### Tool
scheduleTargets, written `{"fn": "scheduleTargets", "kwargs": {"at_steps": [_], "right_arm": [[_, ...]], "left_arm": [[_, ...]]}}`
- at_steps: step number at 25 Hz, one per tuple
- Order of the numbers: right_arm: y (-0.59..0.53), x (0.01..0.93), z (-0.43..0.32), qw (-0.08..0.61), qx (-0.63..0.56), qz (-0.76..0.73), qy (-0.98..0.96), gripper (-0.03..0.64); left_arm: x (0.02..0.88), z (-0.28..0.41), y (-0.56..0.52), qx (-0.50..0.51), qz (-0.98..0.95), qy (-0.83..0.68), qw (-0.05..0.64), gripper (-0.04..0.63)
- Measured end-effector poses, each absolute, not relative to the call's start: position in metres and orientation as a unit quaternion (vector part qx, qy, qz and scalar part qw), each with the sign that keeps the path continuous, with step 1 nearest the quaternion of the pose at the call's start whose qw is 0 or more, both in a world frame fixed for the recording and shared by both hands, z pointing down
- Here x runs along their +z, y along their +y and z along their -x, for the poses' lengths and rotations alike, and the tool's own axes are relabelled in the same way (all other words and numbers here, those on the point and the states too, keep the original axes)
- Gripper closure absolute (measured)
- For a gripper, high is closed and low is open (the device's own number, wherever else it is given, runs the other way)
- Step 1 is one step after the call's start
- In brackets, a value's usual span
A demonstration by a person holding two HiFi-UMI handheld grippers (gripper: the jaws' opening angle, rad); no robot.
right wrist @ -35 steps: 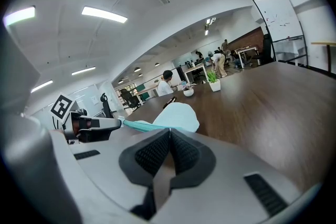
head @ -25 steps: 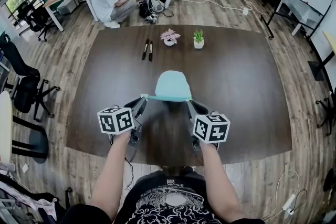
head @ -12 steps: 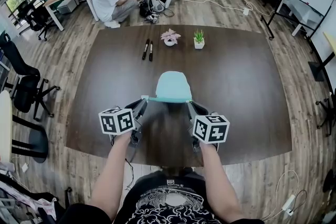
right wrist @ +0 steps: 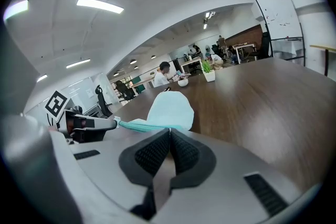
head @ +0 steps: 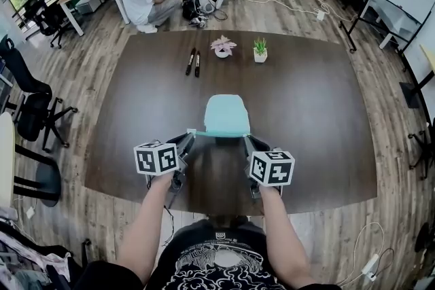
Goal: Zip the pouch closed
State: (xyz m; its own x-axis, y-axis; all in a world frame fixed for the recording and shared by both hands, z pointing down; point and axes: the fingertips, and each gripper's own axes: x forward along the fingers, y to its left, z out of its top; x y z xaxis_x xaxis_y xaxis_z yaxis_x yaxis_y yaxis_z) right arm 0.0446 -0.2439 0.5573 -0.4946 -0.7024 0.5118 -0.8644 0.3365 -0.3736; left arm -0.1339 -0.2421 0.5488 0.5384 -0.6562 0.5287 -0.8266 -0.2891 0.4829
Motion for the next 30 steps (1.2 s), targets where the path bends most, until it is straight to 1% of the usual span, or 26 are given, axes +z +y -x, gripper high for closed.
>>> {"fn": "scheduleTargets", "kwargs": {"at_steps": [18,30], "right_arm": [[-0.232,0.59,-0.044,0.194,0.311,-0.482,-0.796,0.614],[-0.227,0.597,-0.046,0.204,0.317,-0.483,-0.79,0.609]], "left_arm": [[0.586,0.13,-0.221,0.19,-0.788,-0.454,0.371,0.574],[0.595,0.127,-0.216,0.219,-0.784,-0.45,0.368,0.574]]}}
